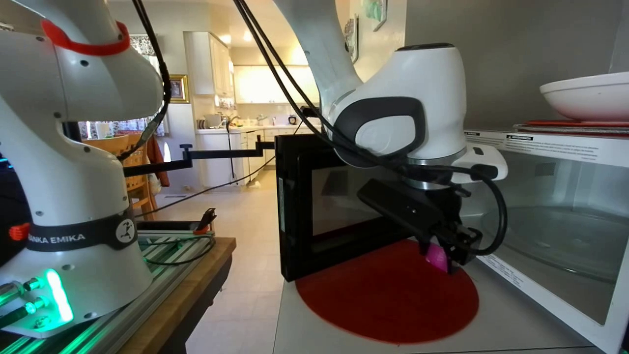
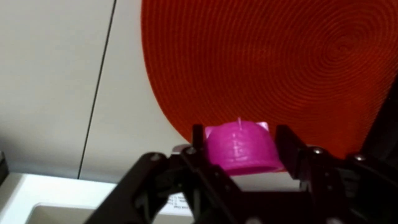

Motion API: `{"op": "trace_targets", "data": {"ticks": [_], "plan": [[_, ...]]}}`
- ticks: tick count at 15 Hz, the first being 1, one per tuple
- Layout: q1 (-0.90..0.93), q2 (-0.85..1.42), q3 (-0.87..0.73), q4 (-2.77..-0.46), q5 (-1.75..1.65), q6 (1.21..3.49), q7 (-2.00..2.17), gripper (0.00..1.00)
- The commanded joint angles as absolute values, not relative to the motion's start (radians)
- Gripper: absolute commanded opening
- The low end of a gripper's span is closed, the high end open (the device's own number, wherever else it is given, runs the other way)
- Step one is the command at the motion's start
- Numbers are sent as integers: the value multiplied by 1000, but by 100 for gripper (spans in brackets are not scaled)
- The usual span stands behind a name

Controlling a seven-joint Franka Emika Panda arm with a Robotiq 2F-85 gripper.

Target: Take the pink vessel out of the microwave and put it on the countertop.

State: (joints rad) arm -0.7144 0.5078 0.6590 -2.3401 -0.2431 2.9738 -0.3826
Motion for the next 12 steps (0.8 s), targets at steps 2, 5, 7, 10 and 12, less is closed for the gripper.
{"op": "trace_targets", "data": {"ticks": [2,5,7,10,12], "plan": [[-594,480,542,-2382,-173,3013,-410,35],[-532,483,495,-2382,-142,3016,-407,85],[-499,482,471,-2374,-124,3015,-406,98],[-461,469,443,-2371,-111,3008,-403,100],[-442,449,426,-2368,-106,2994,-401,100]]}}
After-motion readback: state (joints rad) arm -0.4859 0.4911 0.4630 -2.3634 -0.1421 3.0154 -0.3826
